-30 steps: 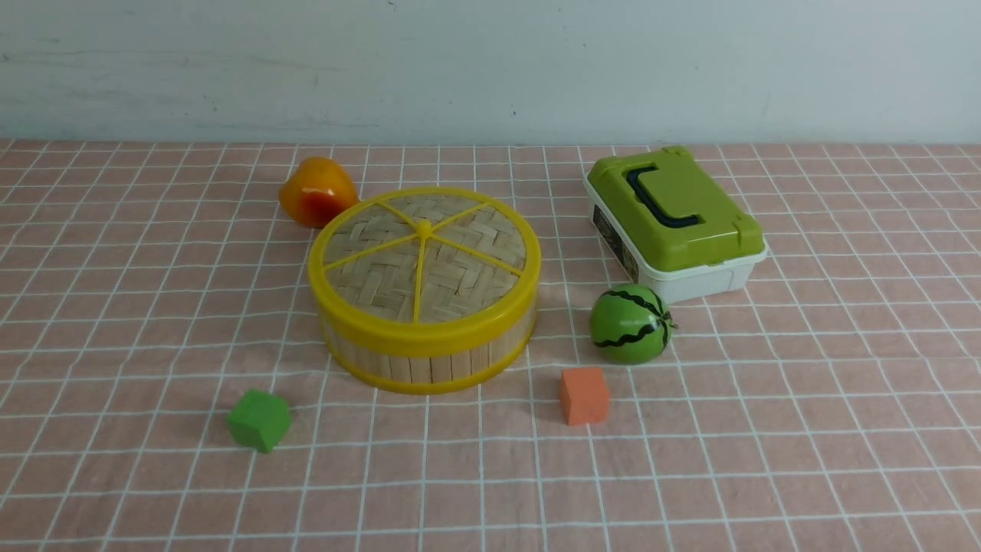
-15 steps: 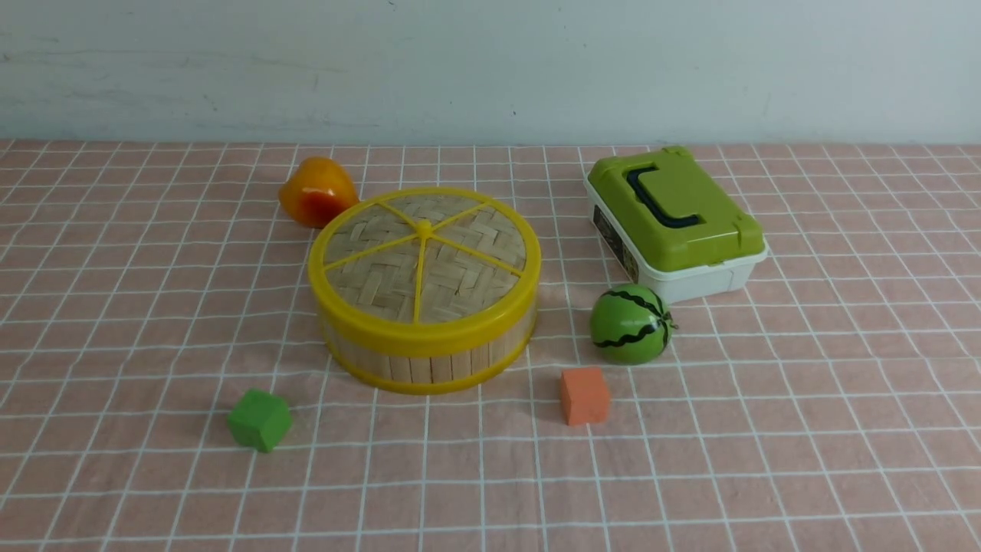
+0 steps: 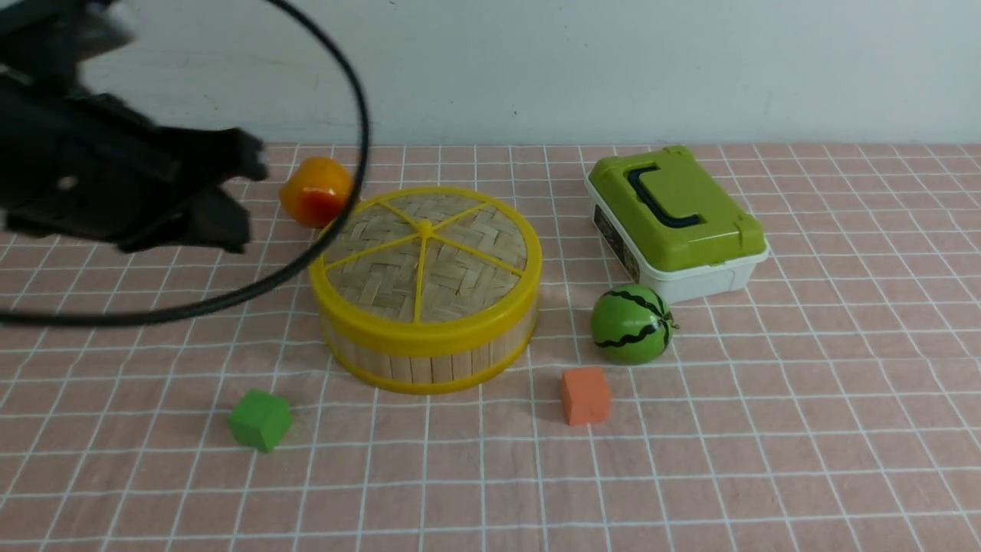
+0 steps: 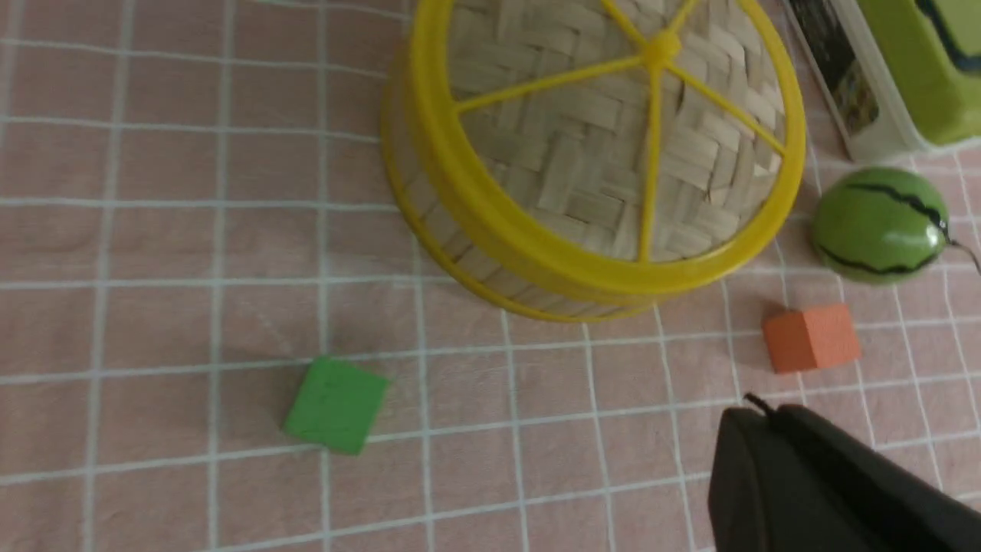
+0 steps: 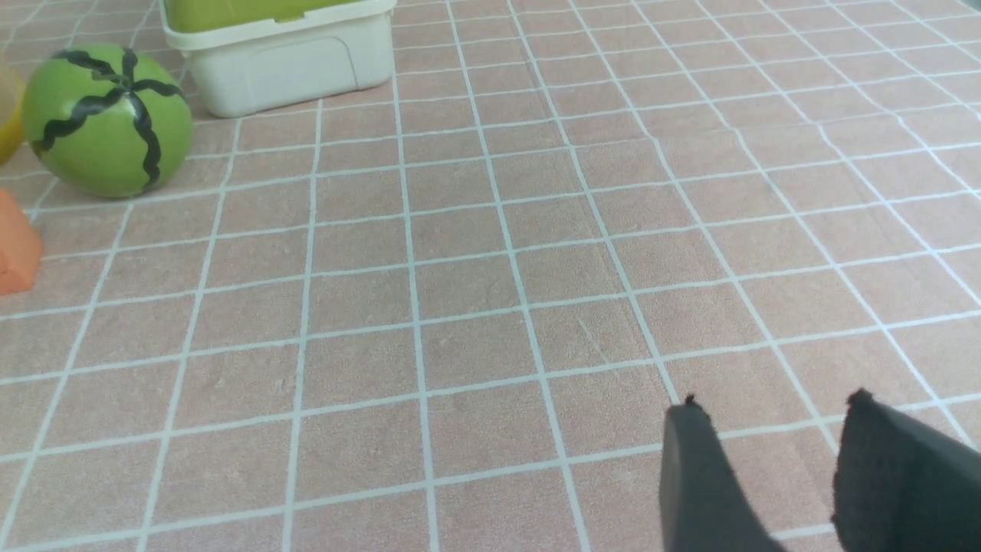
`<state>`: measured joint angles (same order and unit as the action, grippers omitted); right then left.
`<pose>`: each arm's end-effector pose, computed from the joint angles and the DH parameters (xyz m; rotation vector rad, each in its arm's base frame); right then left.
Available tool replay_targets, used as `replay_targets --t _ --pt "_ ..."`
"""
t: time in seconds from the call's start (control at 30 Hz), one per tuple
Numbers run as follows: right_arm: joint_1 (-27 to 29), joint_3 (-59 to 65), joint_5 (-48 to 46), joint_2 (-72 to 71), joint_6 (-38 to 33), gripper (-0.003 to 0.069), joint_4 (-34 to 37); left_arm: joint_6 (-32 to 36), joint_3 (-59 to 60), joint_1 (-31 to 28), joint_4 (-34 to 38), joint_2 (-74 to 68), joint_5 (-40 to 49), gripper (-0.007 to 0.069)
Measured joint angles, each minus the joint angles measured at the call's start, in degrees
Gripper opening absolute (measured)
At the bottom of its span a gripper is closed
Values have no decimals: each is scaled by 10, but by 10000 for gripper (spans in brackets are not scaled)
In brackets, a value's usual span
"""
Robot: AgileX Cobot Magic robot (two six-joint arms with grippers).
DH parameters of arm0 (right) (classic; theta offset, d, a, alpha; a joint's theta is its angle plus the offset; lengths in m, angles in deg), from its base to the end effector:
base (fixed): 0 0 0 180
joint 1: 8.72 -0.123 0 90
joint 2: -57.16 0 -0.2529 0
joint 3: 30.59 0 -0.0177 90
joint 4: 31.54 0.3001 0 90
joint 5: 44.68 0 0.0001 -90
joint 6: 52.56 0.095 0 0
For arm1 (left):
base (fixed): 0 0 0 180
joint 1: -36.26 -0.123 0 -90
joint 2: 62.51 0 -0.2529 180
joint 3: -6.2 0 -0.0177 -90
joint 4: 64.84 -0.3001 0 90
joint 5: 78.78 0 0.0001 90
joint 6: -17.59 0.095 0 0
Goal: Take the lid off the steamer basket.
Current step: Use the left arm to lift the lid of the steamer
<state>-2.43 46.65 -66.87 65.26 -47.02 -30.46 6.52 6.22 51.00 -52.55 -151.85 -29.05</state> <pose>0.1371 -0.0144 0.1720 0.2048 1.8655 0.0097 0.3433 -0.1063 0.3267 -0.0170 2.4549 -0.4628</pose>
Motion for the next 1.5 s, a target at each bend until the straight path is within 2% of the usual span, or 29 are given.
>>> replay_targets --t 0.2,0.27,0.3,0.37,0.47,0.53,0.57,0.6,0.63,0.67,0.77,0.9,1.27,1.43,1.5 --pt "0 0 0 0 0 241 0 -15 -194 68 -96 -186 89 -13" --pt "0 0 0 0 0 241 0 -35 -268 93 -161 -248 129 -10" --pt "0 0 0 0 0 241 0 -37 -274 95 -167 -253 133 -9" --pt "0 0 0 0 0 241 0 -58 -355 118 -238 -318 170 18" --pt "0 0 0 0 0 241 0 -70 -436 128 -272 -382 196 83" --pt "0 0 0 0 0 241 0 -74 -492 131 -277 -422 207 165" --pt "0 0 0 0 0 241 0 -74 -492 131 -277 -426 207 174" --pt "0 0 0 0 0 241 0 -75 -530 131 -279 -454 211 251" --pt "0 0 0 0 0 241 0 -75 -533 131 -279 -457 211 251" --pt "0 0 0 0 0 241 0 -76 -554 132 -280 -470 213 304" --pt "0 0 0 0 0 241 0 -77 -573 132 -280 -487 215 379" --pt "0 0 0 0 0 241 0 -78 -578 132 -280 -500 214 403" --pt "0 0 0 0 0 241 0 -70 -578 132 -285 -523 184 407" --pt "0 0 0 0 0 241 0 -69 -578 132 -285 -527 179 374" --pt "0 0 0 0 0 241 0 -69 -578 132 -284 -528 179 334"
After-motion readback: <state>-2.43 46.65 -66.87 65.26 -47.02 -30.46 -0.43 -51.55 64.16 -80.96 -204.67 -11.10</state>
